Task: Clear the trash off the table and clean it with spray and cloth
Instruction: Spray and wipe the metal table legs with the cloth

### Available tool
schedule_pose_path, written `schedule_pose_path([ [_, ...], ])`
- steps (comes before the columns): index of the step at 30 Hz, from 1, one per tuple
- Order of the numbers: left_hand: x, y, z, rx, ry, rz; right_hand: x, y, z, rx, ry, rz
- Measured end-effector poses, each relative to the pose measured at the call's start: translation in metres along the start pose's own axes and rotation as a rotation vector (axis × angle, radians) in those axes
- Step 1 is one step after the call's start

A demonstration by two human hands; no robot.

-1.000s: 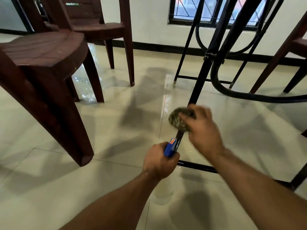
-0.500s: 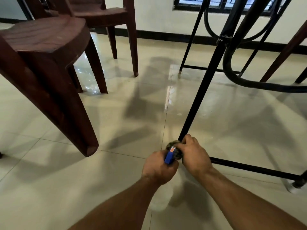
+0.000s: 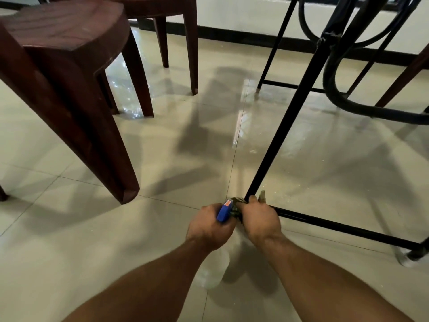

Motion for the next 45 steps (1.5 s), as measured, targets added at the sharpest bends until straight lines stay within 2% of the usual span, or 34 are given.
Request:
schedule_pose_path([
  [3, 0.001, 0.007, -0.003, 0.021, -0.007, 0.03, 0.009, -0.005, 0.003, 0.088, -0.1, -0.194],
  [7, -0.001, 0.012, -0.006, 0.05, -0.031, 0.025, -0.002, -0.034, 0.006, -0.095, -0.019, -0.09],
  [9, -0.002, 0.012, -0.008, 0.051, -0.029, 0.023, -0.002, -0.039, 0.003, -0.13, -0.017, -0.11],
  [12, -0.001, 0.003, -0.01, 0.016, -0.048, 0.019, 0.004, -0.029, 0.008, -0.095, -0.021, -0.19],
  [15, 0.003, -0.01, -0.011, -0.028, -0.062, 0.034, 0.026, -0.015, 0.022, 0.051, -0.077, -0.318],
  [17, 0.006, -0.017, -0.012, -0.046, -0.06, 0.036, 0.054, -0.011, 0.031, 0.172, -0.232, -0.364],
  [18, 0.008, -0.02, -0.012, -0.053, -0.058, 0.026, 0.075, -0.01, 0.035, 0.239, -0.401, -0.396],
  [21, 0.017, -0.032, -0.012, -0.092, -0.067, -0.009, 0.142, -0.017, 0.062, 0.369, -1.083, -0.637],
  [22, 0.022, -0.037, -0.01, -0.107, -0.075, -0.01, 0.154, -0.018, 0.069, 0.37, -1.218, -0.71],
  [23, 0.026, -0.04, -0.009, -0.116, -0.083, -0.004, 0.158, -0.019, 0.07, 0.356, -1.257, -0.746],
  [28, 0.048, -0.057, -0.001, -0.15, -0.12, -0.023, 0.159, -0.03, 0.088, 0.348, -1.068, -0.84],
  [30, 0.062, -0.069, 0.006, -0.178, -0.157, -0.049, 0.168, -0.037, 0.102, 0.392, -1.124, -1.023],
  [32, 0.081, -0.082, 0.013, -0.223, -0.223, -0.074, 0.168, -0.037, 0.103, 0.41, -1.058, -1.203],
  [34, 0.105, -0.093, 0.019, -0.24, -0.292, -0.09, 0.164, -0.029, 0.098, 0.401, -0.752, -1.016],
  [36, 0.121, -0.101, 0.019, -0.212, -0.328, -0.106, 0.148, -0.027, 0.091, 0.312, -0.456, -0.774],
  [39, 0.135, -0.117, 0.02, -0.188, -0.26, -0.036, 0.148, -0.026, 0.084, 0.103, -0.198, -0.622],
  [41, 0.135, -0.123, 0.021, -0.199, -0.23, 0.018, 0.166, -0.028, 0.08, -0.023, -0.19, -0.469],
  [45, 0.147, -0.142, 0.022, -0.196, -0.25, 0.004, 0.254, -0.03, 0.085, 0.047, -0.368, -0.312],
])
Point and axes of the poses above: each hand's wrist, its own z-axis away from the middle knuckle, its own y-axis out of the back of the hand, x = y × z, the point moved 7 cm from there along -z, towards the middle knuckle, and after that the axes turned 5 degrees about x, right-handed, at the moved point
